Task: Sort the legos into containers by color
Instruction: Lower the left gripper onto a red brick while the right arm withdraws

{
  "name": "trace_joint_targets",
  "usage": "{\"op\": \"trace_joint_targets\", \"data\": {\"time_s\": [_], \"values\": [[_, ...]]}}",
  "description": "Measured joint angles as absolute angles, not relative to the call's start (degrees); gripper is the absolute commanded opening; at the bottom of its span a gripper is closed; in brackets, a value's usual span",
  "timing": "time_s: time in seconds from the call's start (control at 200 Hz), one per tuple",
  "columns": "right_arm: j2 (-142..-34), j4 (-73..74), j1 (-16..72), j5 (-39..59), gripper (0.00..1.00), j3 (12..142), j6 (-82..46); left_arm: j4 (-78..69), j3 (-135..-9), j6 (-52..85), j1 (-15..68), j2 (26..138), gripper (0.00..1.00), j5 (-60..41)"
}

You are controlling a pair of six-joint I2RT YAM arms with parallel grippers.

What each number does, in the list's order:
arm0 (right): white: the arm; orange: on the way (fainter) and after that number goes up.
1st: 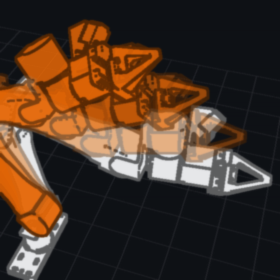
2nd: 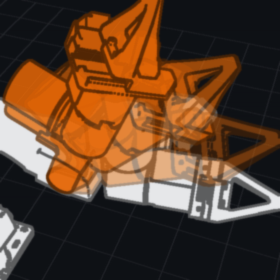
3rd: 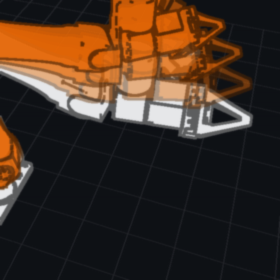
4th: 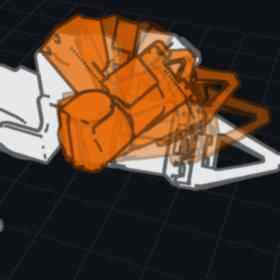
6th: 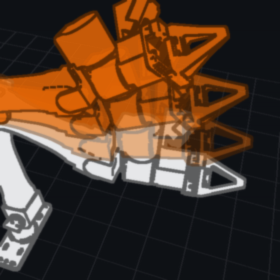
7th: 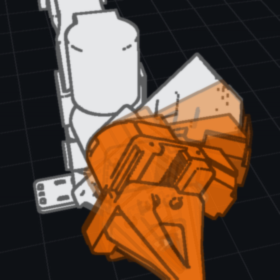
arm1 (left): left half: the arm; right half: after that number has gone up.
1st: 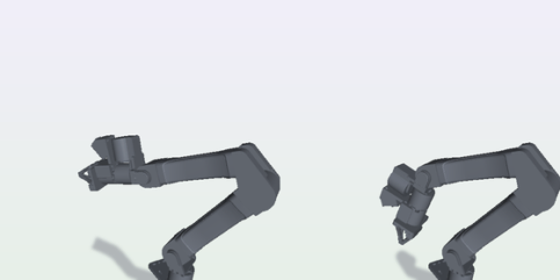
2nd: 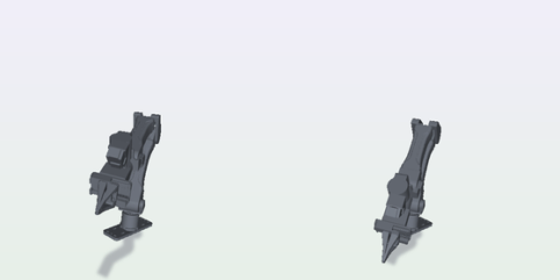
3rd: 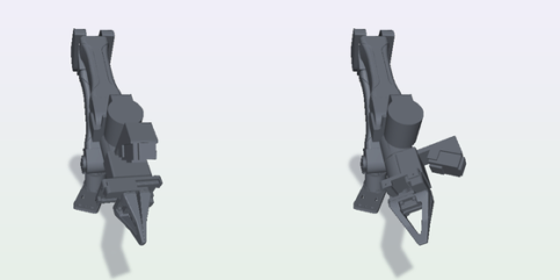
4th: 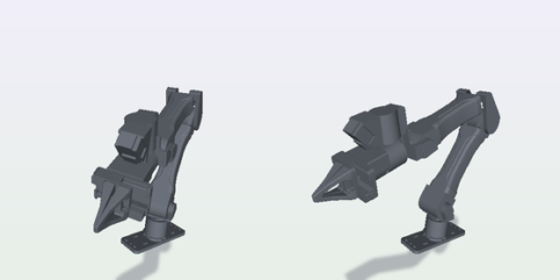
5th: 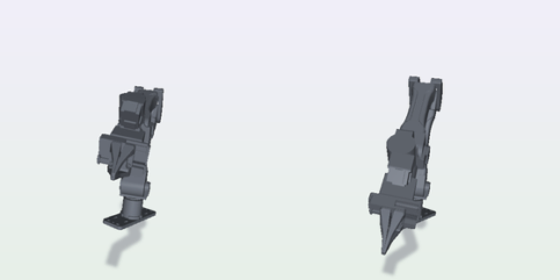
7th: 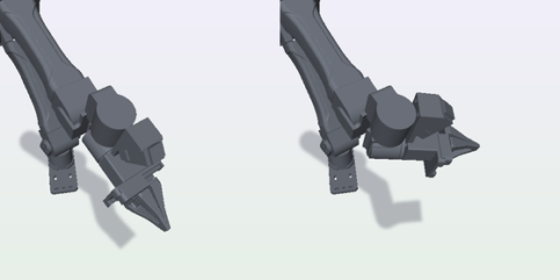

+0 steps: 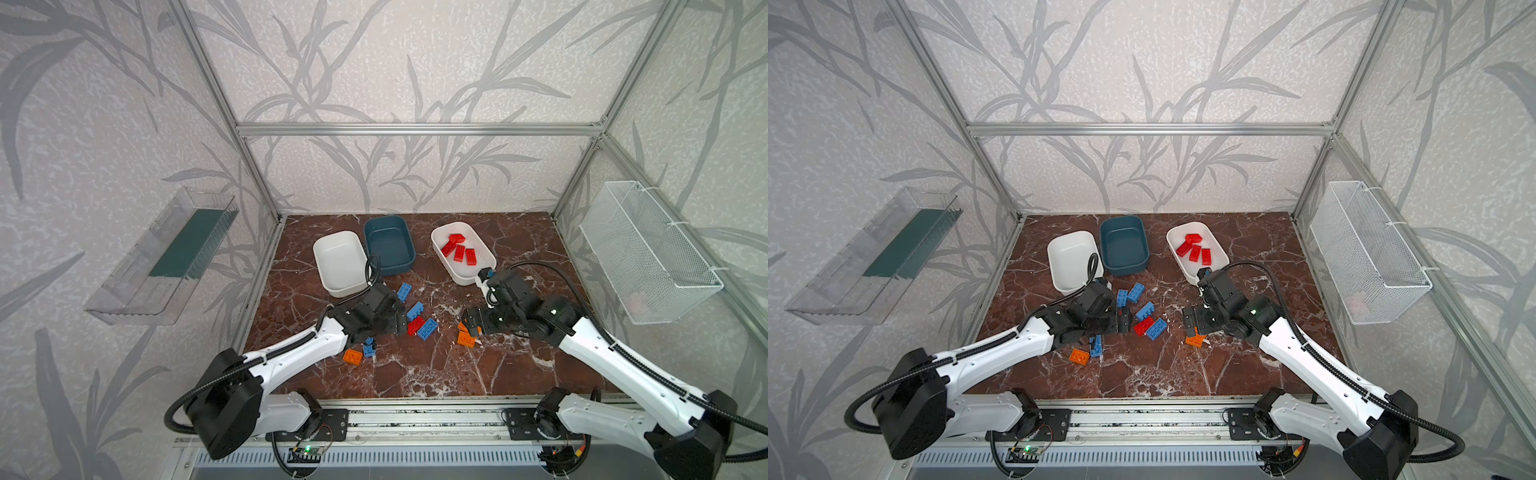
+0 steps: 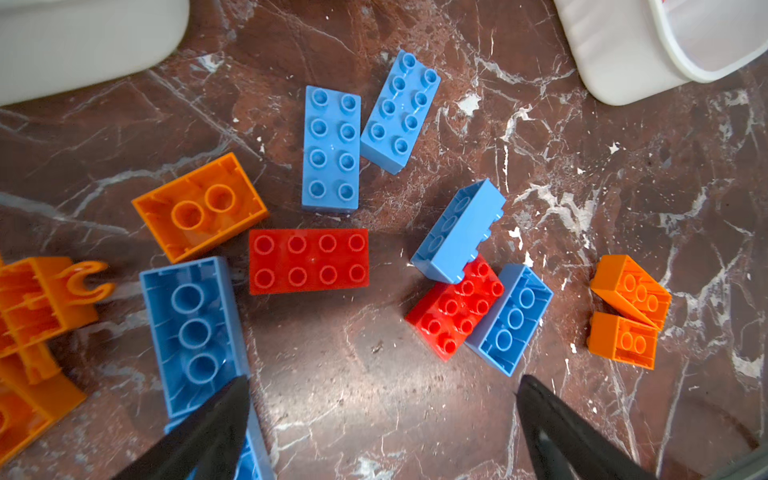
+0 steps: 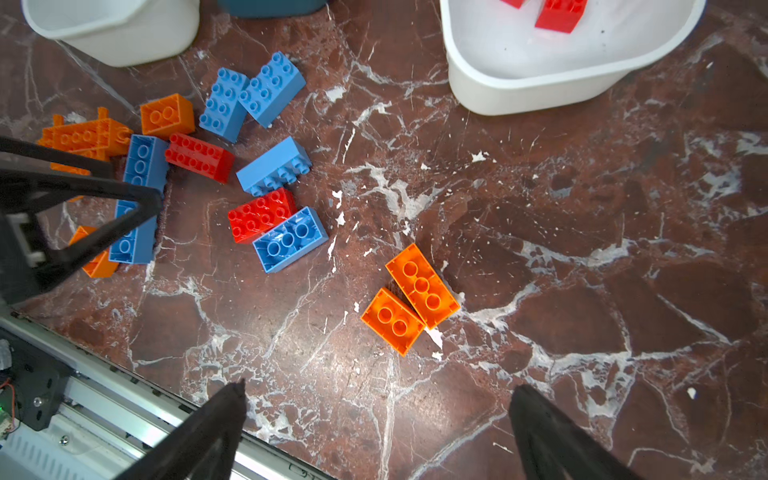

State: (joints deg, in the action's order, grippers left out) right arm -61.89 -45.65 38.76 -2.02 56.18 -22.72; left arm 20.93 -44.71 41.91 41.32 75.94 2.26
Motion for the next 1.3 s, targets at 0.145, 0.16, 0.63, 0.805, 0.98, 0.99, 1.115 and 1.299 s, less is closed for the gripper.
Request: {"op": "trace_joint_targets", "data": {"time_s": [0.145, 0.16, 0.63, 0.805, 0.98, 0.99, 1.115, 1.299], "values": [[-62.19, -43.92, 38.76, -1.17, 0.99, 56.18, -22.72, 21.26, -47.66, 40.95, 41.32, 81.91, 0.99, 3.27], [-62.24, -43.72, 38.76, -1.17, 0.99, 56.18, -22.7, 21.34, -47.92, 40.84, 41.32, 82.41, 0.99, 3.44], [-63.83, -40.38, 38.76, -0.47, 0.99, 56.53, -22.48, 23.16, -51.77, 37.98, 40.66, 90.15, 0.98, 7.44], [-63.83, -40.34, 38.76, -0.84, 0.99, 57.17, -22.48, 23.09, -51.79, 37.21, 39.81, 91.96, 0.97, 7.4], [-63.83, -40.07, 38.76, -1.06, 0.99, 58.06, -22.5, 22.5, -51.99, 36.49, 38.76, 93.23, 0.88, 7.14], [-63.83, -40.07, 38.76, -1.06, 0.99, 58.08, -22.48, 22.52, -52.05, 36.47, 38.7, 93.34, 0.88, 7.11], [-63.83, -40.1, 38.74, -1.1, 0.99, 58.08, -22.5, 22.15, -52.29, 36.16, 38.17, 94.43, 0.8, 6.76], [-63.83, -40.12, 38.74, -1.34, 0.99, 58.08, -22.5, 21.76, -52.29, 36.21, 37.87, 95.42, 0.7, 6.76]]}}
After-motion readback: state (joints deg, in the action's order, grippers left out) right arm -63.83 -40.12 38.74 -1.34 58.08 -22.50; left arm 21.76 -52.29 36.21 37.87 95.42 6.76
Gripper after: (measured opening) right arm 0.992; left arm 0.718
